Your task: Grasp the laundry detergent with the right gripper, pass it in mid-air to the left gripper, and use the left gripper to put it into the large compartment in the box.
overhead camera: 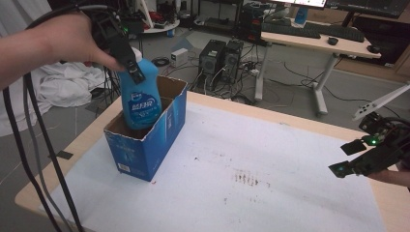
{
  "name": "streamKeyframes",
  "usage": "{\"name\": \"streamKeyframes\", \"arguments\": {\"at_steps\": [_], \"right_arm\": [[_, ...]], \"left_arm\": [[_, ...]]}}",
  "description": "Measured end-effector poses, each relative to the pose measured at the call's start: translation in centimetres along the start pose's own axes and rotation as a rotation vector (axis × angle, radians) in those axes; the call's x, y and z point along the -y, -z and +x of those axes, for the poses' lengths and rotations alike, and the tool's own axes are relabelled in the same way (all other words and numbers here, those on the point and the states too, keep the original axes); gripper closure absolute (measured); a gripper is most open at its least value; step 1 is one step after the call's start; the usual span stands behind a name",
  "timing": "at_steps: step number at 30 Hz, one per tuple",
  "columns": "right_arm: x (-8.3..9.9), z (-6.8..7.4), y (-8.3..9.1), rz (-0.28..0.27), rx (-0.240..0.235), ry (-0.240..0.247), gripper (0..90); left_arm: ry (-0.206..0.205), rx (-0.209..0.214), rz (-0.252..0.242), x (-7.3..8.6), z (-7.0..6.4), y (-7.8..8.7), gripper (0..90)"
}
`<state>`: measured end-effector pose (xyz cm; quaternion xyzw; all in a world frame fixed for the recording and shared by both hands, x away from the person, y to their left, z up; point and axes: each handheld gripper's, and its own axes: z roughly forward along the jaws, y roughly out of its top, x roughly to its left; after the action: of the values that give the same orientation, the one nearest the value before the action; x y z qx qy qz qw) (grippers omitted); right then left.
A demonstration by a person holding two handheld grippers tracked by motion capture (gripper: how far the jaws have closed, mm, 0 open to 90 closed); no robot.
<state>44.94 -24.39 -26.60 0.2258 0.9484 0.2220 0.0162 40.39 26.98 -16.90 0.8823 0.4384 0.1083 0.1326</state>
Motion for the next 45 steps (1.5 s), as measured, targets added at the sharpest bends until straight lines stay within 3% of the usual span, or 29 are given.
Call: {"name": "streamKeyframes", "arguments": {"at_steps": [15,23,45], "right_arm": [[0.2,0.1,-0.2,0.015,0.002,0.003,13.2],[0.2,0.1,-0.1,0.012,0.003,0.002,13.2],[0.6,0.1,-0.2,0.013,0.002,-0.010,13.2]], "left_arm": [[-0.005,0.019,0.050,1.6,-0.6,-4.9,38.3],[-0.035,0.011,0.085,2.2,-1.2,-7.2,38.3],[-0.043,0.015,0.100,3.0,-1.4,-10.2,38.3]]}}
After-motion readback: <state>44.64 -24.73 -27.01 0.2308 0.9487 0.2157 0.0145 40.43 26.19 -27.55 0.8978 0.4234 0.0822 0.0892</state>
